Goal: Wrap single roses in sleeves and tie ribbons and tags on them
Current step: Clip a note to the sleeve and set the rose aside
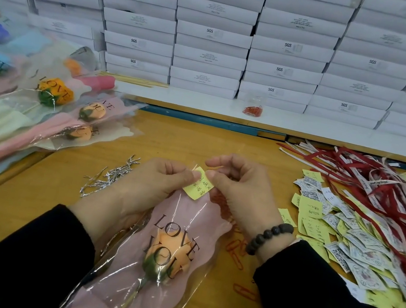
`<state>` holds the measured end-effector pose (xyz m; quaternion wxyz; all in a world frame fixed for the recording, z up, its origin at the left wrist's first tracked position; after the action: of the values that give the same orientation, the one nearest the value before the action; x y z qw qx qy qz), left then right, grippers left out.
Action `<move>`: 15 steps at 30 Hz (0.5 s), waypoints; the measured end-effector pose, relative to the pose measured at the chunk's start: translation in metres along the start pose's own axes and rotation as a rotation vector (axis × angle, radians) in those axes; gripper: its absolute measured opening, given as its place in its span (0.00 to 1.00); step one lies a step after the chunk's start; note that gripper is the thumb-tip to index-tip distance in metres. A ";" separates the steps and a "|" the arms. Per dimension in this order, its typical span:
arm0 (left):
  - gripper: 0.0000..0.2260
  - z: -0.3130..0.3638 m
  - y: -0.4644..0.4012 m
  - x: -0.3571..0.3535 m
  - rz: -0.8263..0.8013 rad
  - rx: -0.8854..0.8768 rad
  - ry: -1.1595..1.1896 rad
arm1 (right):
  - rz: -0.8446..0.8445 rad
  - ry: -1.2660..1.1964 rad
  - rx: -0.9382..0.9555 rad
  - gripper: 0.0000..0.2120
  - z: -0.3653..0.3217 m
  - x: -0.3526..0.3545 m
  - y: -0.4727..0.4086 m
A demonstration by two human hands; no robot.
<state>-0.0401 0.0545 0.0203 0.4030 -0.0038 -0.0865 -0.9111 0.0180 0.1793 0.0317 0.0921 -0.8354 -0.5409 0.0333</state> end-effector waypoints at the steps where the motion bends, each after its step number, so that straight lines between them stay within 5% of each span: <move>1: 0.11 0.000 0.000 0.000 0.013 0.003 0.010 | -0.005 0.002 0.016 0.07 -0.001 0.000 0.000; 15: 0.07 0.004 -0.001 0.002 0.121 -0.080 0.013 | -0.059 -0.009 0.035 0.10 -0.002 -0.002 0.001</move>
<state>-0.0422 0.0542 0.0242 0.4574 -0.0190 -0.0471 -0.8878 0.0181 0.1773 0.0330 0.1053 -0.8173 -0.5649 0.0437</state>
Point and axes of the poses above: each hand's wrist, its own y-axis away from the middle knuckle, its own x-axis out of the back of the hand, z = x × y, the point moved 4 cm from there along -y, towards the middle knuckle, and after that the axes turned 6 degrees about -y, right-handed, at the moved point
